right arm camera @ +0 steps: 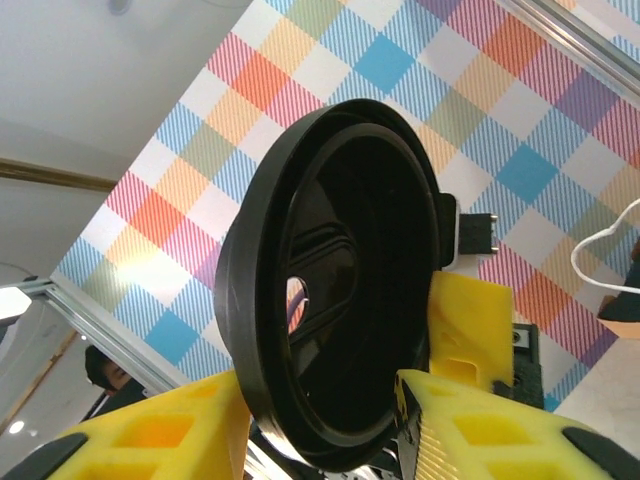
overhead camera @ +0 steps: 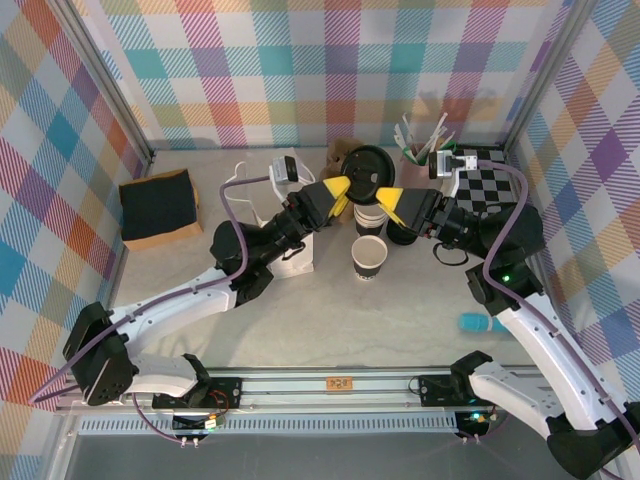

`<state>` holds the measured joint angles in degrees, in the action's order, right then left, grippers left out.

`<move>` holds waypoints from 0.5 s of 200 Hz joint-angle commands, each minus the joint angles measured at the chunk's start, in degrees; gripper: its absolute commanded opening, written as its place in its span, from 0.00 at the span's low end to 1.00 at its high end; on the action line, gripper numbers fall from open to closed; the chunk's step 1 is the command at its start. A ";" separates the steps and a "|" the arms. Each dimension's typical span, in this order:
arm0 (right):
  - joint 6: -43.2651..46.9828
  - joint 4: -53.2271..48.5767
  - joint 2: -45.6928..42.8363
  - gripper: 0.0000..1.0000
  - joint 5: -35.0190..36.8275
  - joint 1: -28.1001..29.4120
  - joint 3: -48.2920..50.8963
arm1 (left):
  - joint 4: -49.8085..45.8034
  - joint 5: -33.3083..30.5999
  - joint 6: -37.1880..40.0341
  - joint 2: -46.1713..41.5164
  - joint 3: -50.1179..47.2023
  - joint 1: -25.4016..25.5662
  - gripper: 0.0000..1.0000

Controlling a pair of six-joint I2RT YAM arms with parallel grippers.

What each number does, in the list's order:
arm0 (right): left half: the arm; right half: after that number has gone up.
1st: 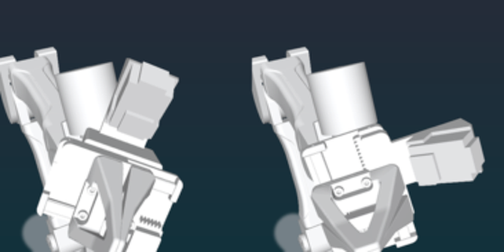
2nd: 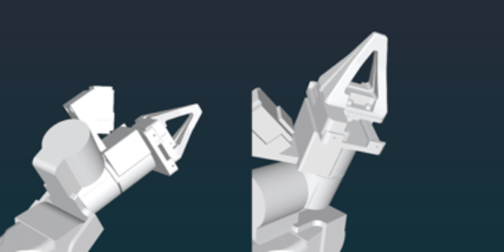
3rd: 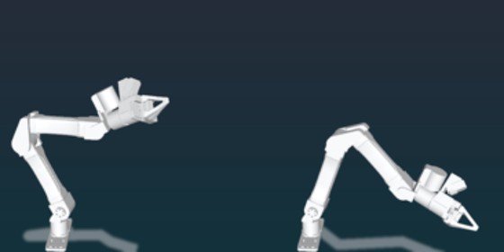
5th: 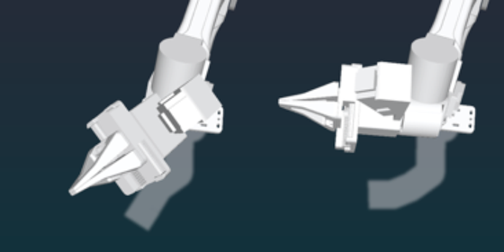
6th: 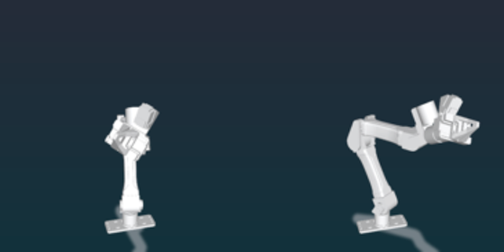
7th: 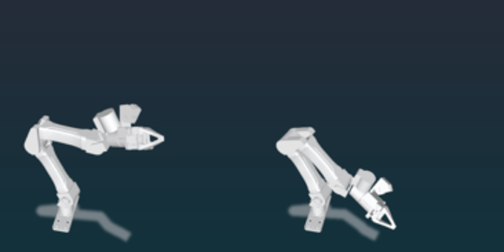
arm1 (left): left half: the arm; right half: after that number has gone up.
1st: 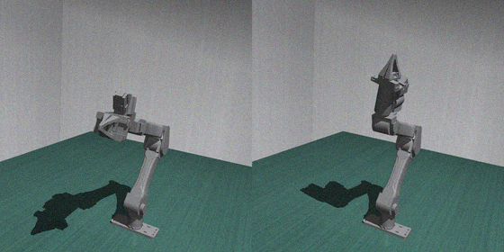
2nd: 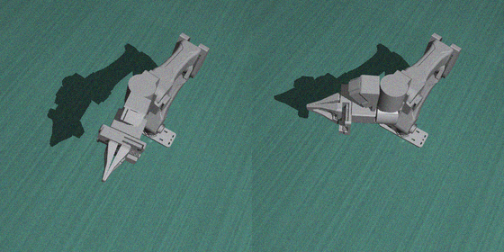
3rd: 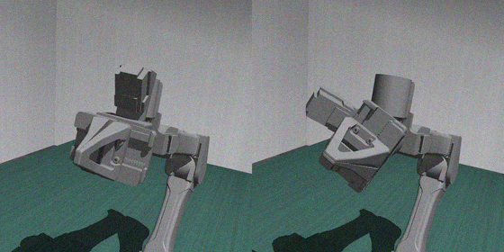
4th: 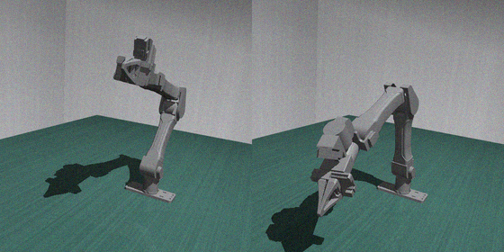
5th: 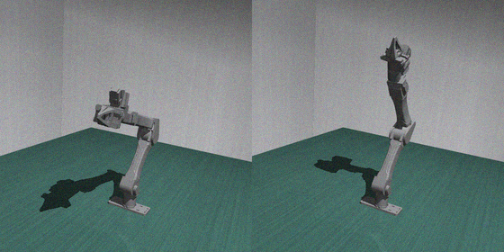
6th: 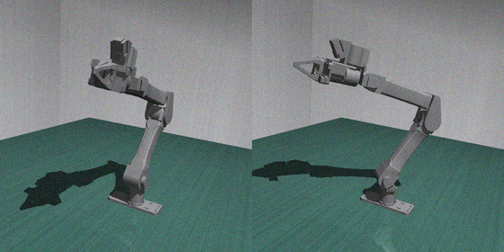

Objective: Pack the takeout coffee

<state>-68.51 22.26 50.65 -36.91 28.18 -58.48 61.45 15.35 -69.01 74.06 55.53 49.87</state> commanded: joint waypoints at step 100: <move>5.62 -7.63 -0.50 0.51 -1.59 -1.98 -4.05 | -6.33 1.02 2.64 -3.54 -0.60 -0.62 0.24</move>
<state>-65.06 15.75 50.52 -37.74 26.57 -59.94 56.03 15.40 -67.72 72.42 55.31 49.30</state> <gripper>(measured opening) 0.486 0.244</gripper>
